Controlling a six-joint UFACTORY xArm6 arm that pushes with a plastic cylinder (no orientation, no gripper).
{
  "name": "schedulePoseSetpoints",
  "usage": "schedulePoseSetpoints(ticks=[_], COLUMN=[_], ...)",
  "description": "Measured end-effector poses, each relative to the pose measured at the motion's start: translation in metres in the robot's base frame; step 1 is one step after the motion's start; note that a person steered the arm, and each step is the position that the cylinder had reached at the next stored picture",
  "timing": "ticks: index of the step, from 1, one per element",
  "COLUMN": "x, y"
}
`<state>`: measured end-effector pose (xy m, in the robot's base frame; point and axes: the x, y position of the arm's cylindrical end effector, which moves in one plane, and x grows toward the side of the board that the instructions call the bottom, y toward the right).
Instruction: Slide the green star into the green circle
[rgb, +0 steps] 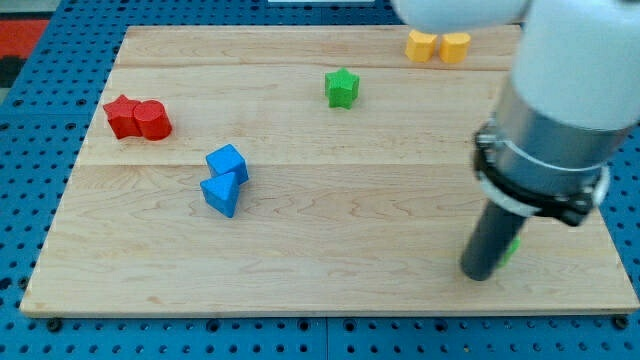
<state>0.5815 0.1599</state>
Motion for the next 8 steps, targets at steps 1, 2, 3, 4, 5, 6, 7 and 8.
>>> schedulePoseSetpoints(ticks=[1, 2, 3, 4, 5, 6, 7, 8], x=[-0.035, -0.114, -0.203, -0.249, -0.259, -0.264, -0.286, -0.260], y=[-0.053, -0.102, -0.153, -0.201, -0.177, -0.147, -0.146, -0.118])
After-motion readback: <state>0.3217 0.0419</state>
